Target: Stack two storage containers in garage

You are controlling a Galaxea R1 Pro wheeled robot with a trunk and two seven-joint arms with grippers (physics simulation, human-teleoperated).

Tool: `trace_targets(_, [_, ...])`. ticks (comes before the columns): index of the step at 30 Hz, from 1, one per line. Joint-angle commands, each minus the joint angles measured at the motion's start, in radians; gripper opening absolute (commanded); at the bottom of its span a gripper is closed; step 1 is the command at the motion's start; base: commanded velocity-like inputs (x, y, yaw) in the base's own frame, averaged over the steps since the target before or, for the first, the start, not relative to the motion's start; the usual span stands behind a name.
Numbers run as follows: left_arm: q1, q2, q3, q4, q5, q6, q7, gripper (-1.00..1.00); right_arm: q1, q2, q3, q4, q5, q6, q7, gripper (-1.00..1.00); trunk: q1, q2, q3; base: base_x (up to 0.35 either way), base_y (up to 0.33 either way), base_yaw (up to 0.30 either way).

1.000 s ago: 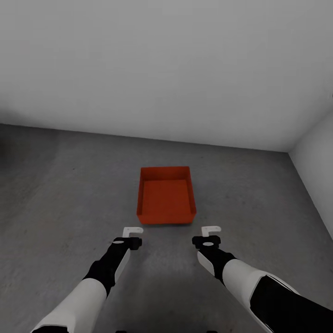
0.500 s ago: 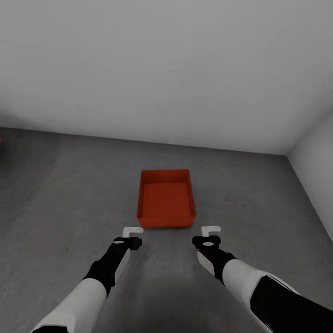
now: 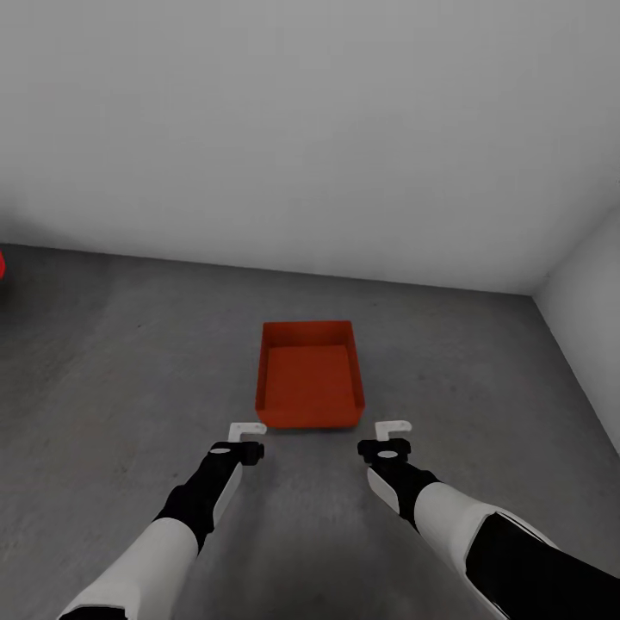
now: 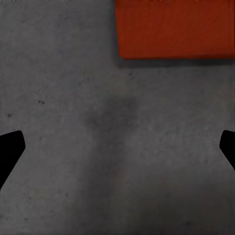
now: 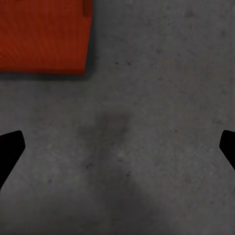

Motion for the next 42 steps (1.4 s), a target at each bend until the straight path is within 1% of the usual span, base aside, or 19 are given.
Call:
trace_targets(1, [0.000,-0.001,0.001,-0.002,-0.006,0.006,0.000,1.00,-0.001,0.000,0.008,-0.001,-0.009,0.000,-0.005,1.00,0.000,-0.001,0.001,0.000,0.000,0.000])
trace_targets(22, [0.001,0.003,0.002,0.000,-0.005,0.006,-0.006,1.00,-0.001,0.002,0.008,0.000,-0.009,0.000,-0.004,1.00,0.000,-0.001,0.033,0.000,0.000,0.000])
trace_targets(28, [0.001,0.009,0.005,0.022,0.003,0.006,-0.009,1.00,0.013,0.001,0.008,0.009,-0.013,0.004,0.001,1.00,0.000,-0.001,0.035,0.000,0.000,0.000])
trace_targets(32, [0.001,0.020,0.006,0.031,0.003,0.006,-0.009,1.00,0.015,0.000,0.008,0.040,-0.015,0.003,0.002,1.00,0.000,-0.001,0.035,0.000,0.000,0.000])
trace_targets(33, [0.001,0.031,0.006,0.048,0.004,0.005,-0.008,1.00,0.015,0.001,0.008,0.062,-0.017,0.002,0.004,1.00,0.000,-0.001,0.035,0.000,0.000,0.000])
trace_targets(37, [0.001,0.036,0.007,0.077,0.004,0.004,-0.007,1.00,0.013,0.001,0.007,0.075,-0.021,0.001,0.007,1.00,0.000,-0.001,0.035,0.000,0.000,0.000])
trace_targets(39, [0.001,0.043,0.007,0.111,0.004,0.003,-0.007,1.00,0.008,-0.003,0.007,0.079,-0.020,-0.001,0.006,1.00,0.000,-0.001,0.035,0.000,0.000,0.000])
trace_targets(42, [0.001,0.046,0.008,0.141,0.006,0.003,-0.007,1.00,0.006,-0.007,0.007,0.081,-0.019,-0.001,0.007,1.00,0.000,-0.001,0.035,0.000,0.000,0.000])
